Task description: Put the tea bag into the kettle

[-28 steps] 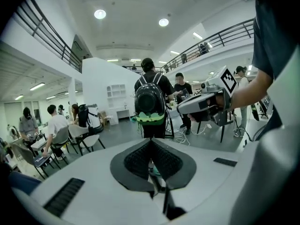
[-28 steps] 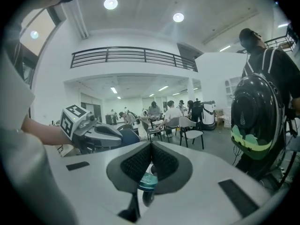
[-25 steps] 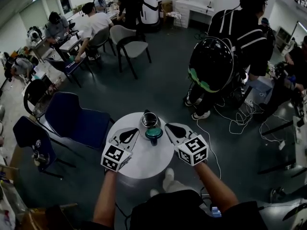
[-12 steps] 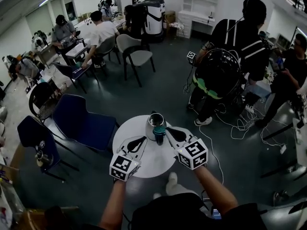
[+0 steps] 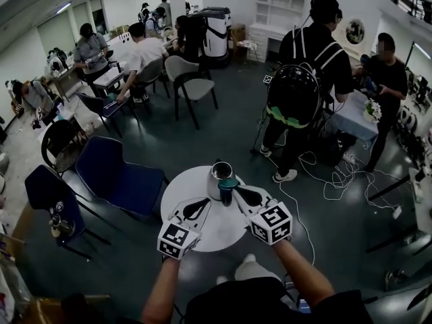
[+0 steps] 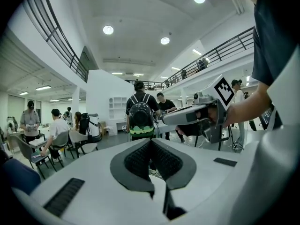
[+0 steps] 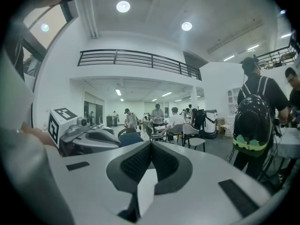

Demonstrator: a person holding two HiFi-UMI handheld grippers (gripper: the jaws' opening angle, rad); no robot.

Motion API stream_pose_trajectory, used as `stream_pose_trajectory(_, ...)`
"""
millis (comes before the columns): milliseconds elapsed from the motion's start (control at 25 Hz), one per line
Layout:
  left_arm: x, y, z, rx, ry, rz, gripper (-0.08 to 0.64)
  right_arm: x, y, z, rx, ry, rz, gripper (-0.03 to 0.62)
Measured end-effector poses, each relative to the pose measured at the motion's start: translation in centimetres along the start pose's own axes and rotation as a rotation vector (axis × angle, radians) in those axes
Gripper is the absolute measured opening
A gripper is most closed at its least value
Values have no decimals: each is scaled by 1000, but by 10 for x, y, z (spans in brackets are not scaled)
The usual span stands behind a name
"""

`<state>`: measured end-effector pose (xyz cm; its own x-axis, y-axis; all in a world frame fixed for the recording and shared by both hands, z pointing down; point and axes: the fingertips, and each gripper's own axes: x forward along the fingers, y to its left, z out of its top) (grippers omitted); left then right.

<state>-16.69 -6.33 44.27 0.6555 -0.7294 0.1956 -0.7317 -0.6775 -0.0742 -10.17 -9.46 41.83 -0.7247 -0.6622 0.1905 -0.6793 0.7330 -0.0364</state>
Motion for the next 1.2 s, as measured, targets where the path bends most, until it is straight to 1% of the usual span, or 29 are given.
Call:
stream_pose_trajectory(400,-7,-3,1,6,-10,23,15,-6,7,3,-6,-15,14,17)
stream_pose_trajectory(520,-5,-10,5,-10,-16,22,15,-11,7,3,-9,-17,21,17)
stream_pose_trajectory(640,-4,-16,10,-6,-23,31,15,-19,6,5,-12,-21,29,17)
stream_pose_trajectory(800,-2,-29,18,-3,-28,33,15,-30,6,7,-11,-20,42,17)
stream_pose_trajectory(1000,-3,-50,19,-17,-26,34,15,-47,10,5,-13,-25,60,17)
stream_pose_trajectory(1200,0,-72,28,-20,-35,37,15,-72,5,2,-9,-23,54,17)
